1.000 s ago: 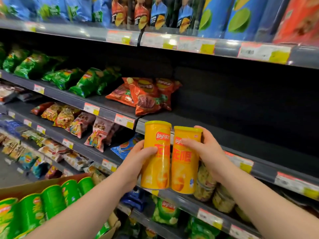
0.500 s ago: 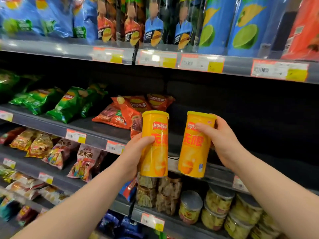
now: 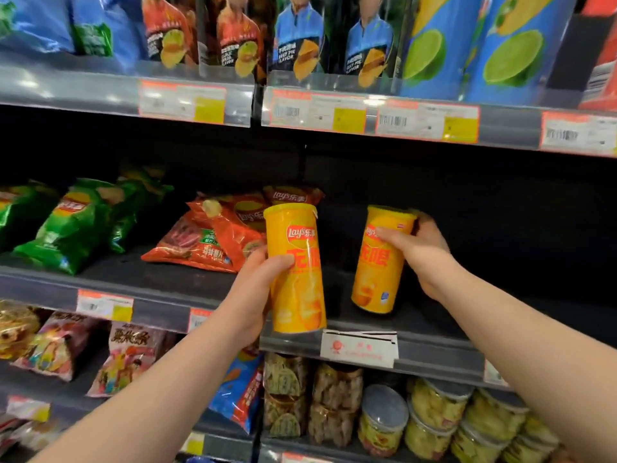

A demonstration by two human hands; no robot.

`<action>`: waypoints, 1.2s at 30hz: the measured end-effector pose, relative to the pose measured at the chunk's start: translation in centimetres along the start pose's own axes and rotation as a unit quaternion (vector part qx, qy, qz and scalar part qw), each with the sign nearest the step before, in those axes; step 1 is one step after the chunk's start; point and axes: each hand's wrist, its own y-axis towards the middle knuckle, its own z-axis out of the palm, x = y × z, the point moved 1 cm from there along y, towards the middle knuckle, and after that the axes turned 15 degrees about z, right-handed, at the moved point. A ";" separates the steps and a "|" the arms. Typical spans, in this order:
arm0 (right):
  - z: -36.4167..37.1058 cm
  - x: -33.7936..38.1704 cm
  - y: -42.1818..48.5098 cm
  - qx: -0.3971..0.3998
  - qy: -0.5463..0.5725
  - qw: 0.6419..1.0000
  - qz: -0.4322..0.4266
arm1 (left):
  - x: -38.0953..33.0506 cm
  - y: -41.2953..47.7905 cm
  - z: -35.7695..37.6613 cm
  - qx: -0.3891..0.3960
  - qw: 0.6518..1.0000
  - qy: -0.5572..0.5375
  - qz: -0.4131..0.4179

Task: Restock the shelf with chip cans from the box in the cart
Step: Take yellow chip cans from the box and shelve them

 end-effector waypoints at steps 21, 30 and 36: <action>3.6 0.3 11.1 0.143 -0.048 0.988 -0.040 | 2.1 4.2 1.2 -0.110 0.992 0.046 0.042; 4.1 -3.7 12.9 0.114 -0.201 0.973 -0.018 | 3.0 4.8 2.3 -0.130 0.990 0.041 0.045; 4.2 -3.9 13.6 0.097 -0.219 0.971 0.003 | 3.6 5.3 3.2 -0.126 0.991 0.044 0.032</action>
